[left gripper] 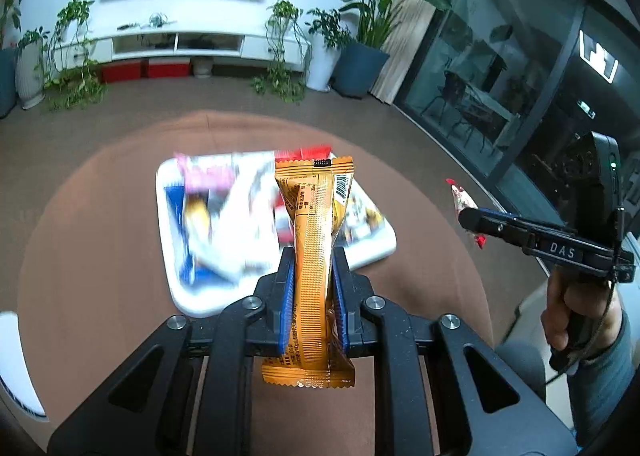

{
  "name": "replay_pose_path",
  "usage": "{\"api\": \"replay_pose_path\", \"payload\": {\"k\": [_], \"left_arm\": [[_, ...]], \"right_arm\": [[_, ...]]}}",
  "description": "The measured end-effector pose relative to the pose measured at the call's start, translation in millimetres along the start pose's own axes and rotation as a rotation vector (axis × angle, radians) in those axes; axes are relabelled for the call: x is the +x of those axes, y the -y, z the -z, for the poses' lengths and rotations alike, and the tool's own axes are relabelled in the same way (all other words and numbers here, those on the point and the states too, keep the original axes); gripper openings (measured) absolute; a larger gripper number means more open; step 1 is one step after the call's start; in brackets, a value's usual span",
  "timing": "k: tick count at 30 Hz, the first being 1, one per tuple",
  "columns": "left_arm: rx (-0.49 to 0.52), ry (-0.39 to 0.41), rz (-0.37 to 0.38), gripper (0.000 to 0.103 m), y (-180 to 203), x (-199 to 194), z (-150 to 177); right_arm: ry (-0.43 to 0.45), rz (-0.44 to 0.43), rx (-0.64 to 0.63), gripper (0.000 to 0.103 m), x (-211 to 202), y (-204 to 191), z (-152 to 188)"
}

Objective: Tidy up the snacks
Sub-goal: 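Carry the orange bar with the left gripper while the right gripper carries the small packet to the tray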

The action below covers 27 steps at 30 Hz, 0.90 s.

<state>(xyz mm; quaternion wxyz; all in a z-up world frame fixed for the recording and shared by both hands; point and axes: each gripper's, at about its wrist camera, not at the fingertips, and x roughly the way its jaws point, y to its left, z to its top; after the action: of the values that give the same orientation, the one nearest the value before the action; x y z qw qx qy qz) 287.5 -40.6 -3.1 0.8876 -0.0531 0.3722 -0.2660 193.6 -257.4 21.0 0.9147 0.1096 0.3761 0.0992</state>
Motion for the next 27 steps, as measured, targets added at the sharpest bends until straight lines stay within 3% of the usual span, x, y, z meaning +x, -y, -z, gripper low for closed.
{"api": "replay_pose_path", "payload": {"k": [8, 19, 27], "left_arm": [[0.022, -0.031, -0.06, 0.016, -4.0, 54.9, -49.8], [0.017, -0.105, -0.11, 0.016, -23.6, 120.4, -51.5], [0.026, -0.139, -0.123, 0.016, -28.3, 160.6, -46.3]], "right_arm": [[-0.01, -0.002, 0.002, 0.03, 52.8, -2.8, -50.2], [-0.125, 0.033, -0.018, 0.03, 133.5, 10.5, -55.0], [-0.155, 0.07, -0.051, 0.03, 161.5, 16.0, -53.1]]}}
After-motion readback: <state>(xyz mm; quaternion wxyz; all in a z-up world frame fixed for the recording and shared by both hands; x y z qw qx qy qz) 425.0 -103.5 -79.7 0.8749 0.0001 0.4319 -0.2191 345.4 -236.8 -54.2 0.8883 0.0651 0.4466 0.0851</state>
